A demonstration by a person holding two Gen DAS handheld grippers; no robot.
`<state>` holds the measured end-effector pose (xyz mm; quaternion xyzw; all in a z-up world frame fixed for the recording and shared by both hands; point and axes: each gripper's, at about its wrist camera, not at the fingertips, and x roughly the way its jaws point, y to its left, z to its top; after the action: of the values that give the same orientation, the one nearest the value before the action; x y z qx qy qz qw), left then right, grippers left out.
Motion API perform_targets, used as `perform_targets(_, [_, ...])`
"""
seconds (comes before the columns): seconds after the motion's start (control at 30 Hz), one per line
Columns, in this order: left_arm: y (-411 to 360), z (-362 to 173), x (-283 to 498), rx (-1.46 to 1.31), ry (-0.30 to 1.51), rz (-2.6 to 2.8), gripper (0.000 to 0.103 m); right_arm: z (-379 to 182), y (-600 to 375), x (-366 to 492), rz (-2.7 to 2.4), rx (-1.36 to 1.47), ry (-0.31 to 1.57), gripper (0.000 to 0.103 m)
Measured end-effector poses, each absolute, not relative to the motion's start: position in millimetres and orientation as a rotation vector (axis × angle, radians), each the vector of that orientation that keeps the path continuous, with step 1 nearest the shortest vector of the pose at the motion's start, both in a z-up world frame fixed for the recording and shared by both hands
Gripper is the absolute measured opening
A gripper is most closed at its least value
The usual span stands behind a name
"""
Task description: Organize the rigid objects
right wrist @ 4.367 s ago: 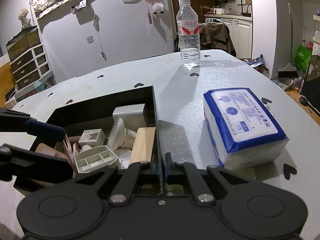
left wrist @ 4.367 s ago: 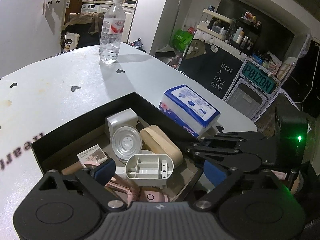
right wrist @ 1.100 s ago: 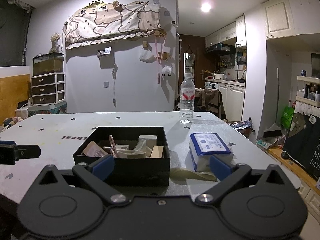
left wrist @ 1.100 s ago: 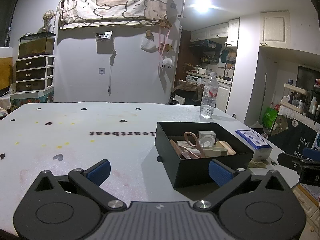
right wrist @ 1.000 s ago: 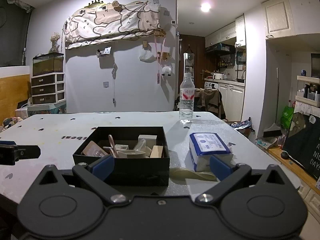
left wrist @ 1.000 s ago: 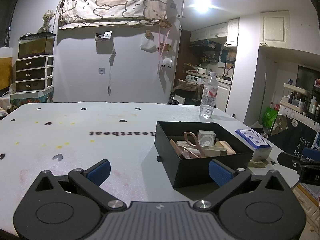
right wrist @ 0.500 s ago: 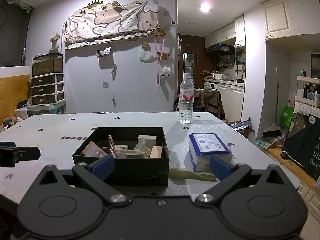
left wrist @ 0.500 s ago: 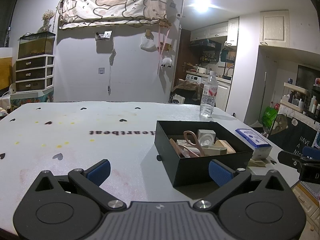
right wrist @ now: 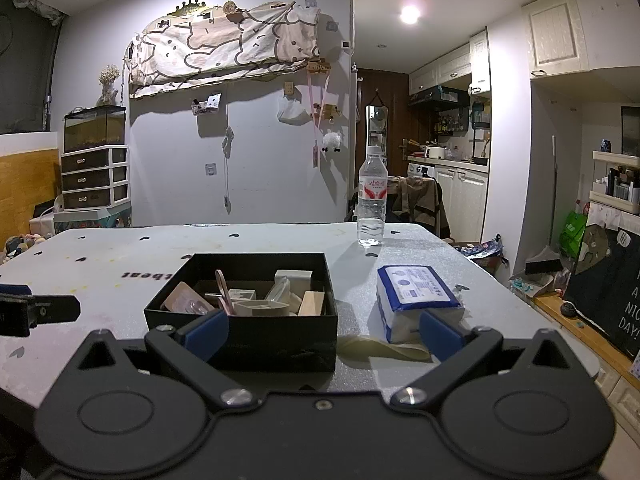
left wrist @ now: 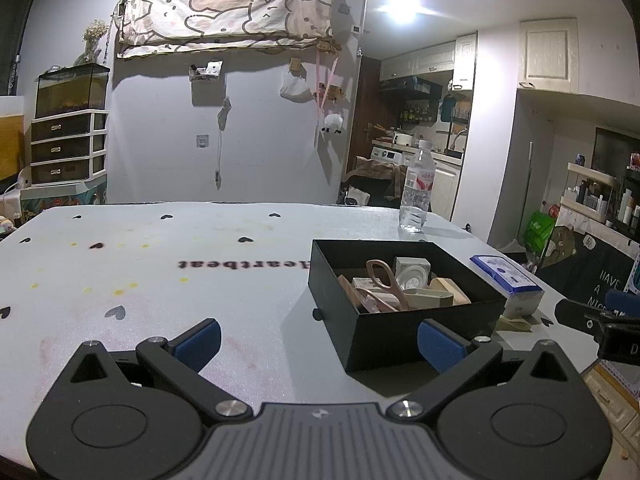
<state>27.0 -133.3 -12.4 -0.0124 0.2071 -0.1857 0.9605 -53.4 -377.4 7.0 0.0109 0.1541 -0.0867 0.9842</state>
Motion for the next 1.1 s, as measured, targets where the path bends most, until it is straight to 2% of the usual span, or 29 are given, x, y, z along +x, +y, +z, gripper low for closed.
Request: perform_targets(1.1, [-133.7,-13.2,24.9,-0.024,0.424,-0.378,0.103,6.3,-378.0,-53.0,-0.175,0.021,0.313,0.103])
